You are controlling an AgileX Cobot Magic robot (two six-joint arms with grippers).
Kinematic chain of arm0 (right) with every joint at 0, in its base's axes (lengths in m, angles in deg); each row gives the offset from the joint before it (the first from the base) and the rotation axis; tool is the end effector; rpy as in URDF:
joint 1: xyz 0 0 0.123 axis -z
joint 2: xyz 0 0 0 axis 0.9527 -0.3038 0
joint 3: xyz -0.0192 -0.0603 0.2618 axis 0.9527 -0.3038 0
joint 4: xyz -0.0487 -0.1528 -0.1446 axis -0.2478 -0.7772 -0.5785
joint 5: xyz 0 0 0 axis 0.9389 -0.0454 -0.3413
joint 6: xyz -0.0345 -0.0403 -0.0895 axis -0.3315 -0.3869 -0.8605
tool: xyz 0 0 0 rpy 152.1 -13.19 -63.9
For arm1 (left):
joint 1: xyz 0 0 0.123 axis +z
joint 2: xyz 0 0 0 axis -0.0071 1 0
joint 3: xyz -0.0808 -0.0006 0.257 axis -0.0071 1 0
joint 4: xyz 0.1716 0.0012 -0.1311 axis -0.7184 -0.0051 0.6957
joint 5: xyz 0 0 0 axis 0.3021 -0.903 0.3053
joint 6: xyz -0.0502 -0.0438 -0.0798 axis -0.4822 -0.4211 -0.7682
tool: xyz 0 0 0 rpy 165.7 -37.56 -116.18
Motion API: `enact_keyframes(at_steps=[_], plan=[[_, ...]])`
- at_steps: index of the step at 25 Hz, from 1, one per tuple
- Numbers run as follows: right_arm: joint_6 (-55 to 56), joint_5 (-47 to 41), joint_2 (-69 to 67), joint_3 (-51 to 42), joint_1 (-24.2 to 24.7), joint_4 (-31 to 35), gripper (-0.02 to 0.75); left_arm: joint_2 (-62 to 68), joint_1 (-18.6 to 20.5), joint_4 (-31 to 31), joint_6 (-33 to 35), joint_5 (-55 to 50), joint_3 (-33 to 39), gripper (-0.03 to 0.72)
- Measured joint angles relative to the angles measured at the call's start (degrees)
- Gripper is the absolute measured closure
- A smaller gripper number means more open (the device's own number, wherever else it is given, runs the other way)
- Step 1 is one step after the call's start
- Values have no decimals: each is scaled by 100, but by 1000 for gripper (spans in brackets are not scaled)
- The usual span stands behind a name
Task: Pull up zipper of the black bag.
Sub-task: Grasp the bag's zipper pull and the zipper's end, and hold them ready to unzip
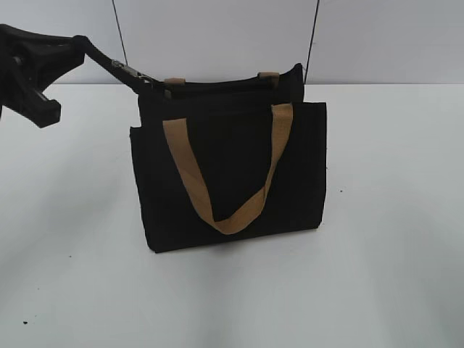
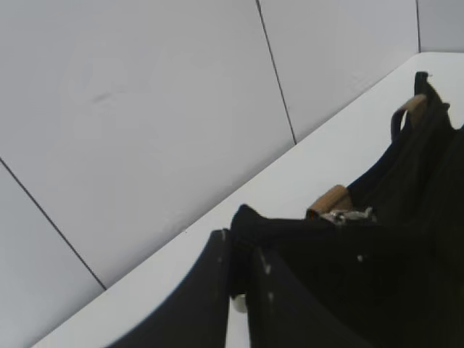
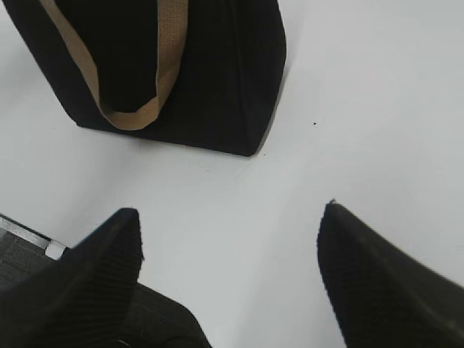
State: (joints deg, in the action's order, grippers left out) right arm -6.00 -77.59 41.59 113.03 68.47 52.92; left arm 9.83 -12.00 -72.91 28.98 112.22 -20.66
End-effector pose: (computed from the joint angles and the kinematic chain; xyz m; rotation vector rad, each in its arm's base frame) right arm 0.0619 0.0415 0.2819 -0.4283 2.1268 0.3588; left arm 0.2377 -0.0915 0.2773 0.8268 1.5190 -0.1821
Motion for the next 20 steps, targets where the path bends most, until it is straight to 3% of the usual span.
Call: enact_keyframes(at_steps=[6, 12, 18, 20], plan=[[-112, 106, -61, 0, -178, 0, 161, 0, -7, 0, 0, -61, 0, 656], [-118, 134, -124, 0, -178, 13, 161, 473, -27, 211, -280, -958, 18, 656], [-122, 134, -124, 0, -178, 17, 161, 1306, -184, 515, -705, -783, 56, 655], [-122, 134, -124, 0, -178, 17, 161, 1386, -266, 520, -755, -717, 56, 613]])
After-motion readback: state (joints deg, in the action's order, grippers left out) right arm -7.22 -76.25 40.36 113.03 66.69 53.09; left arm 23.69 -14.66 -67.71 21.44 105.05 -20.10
